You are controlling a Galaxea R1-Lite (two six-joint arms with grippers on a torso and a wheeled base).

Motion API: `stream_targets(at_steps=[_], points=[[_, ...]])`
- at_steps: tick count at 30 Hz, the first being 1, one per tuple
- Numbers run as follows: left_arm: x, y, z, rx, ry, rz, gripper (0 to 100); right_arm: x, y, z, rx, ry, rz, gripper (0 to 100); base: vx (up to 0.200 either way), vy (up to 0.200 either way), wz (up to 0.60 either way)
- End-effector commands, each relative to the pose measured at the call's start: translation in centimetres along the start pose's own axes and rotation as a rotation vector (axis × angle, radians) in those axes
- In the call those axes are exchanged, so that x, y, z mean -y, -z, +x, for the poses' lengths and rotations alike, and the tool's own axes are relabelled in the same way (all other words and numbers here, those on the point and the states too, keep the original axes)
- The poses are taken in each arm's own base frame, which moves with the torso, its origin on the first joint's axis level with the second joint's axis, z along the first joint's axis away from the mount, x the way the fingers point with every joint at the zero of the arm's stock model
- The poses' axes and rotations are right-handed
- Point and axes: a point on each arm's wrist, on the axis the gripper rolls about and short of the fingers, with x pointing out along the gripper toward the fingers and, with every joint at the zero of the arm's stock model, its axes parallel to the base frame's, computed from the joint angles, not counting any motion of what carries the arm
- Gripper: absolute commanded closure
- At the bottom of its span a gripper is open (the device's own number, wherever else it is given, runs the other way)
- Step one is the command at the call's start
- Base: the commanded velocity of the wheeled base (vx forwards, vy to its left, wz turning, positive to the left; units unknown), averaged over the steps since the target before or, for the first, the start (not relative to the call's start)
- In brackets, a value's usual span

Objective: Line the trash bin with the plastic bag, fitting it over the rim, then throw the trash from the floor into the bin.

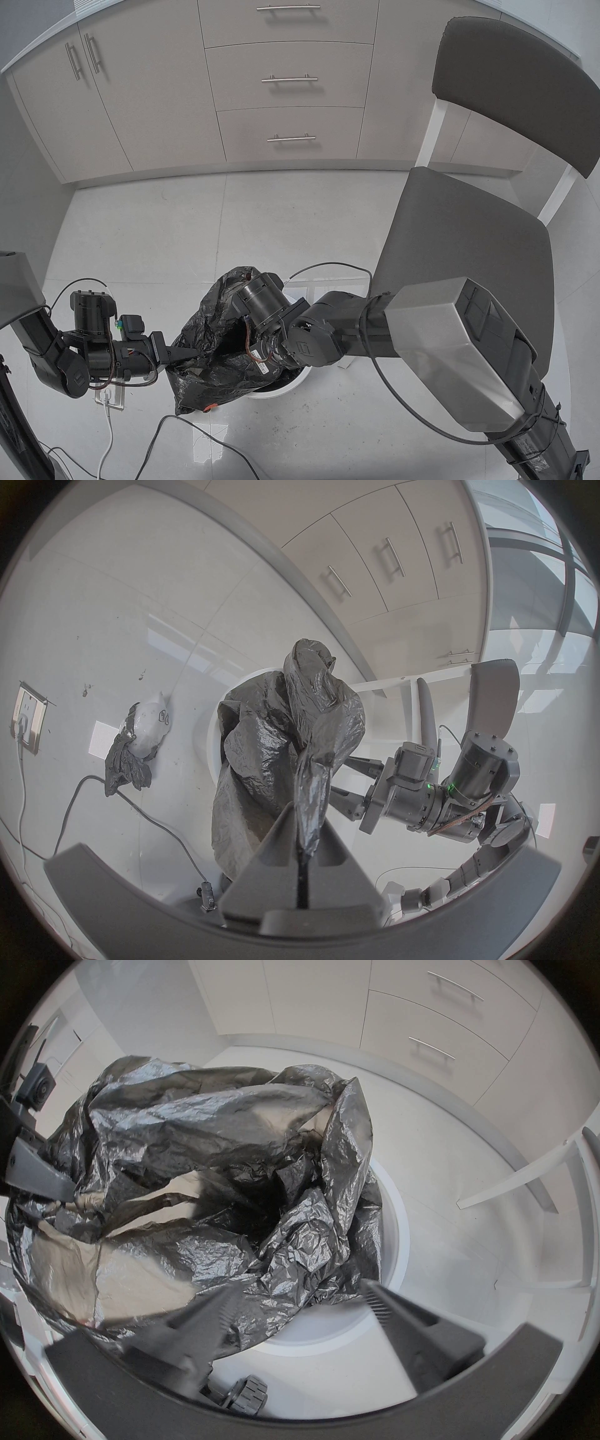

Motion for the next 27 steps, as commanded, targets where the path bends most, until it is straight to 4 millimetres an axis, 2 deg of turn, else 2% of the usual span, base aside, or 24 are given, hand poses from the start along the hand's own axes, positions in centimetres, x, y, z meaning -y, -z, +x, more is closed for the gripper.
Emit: stream_targets(at_steps=[1,15,21,27], points=[[0.02,0.1,0.01,-0.003,-0.001,-0.001,100,0.44,-0.26,0.14,0.017,0.001,0.018,0,0.0,0.0,0.0],[-0.01,0.01,-0.1,0.017,0.006,0.013,100,0.3,-0.4,0.02,0.029,0.0,0.029,0,0.0,0.0,0.0],[-0.02,-0.04,-0.07,0.019,0.007,0.017,100,0.26,-0.34,0.15,0.029,0.0,0.029,0,0.0,0.2,0.0],[0.09,-0.09,-0.07,0.02,0.009,0.021,100,0.8,-0.57,0.2,0.039,0.005,0.041,0,0.0,0.0,0.0]])
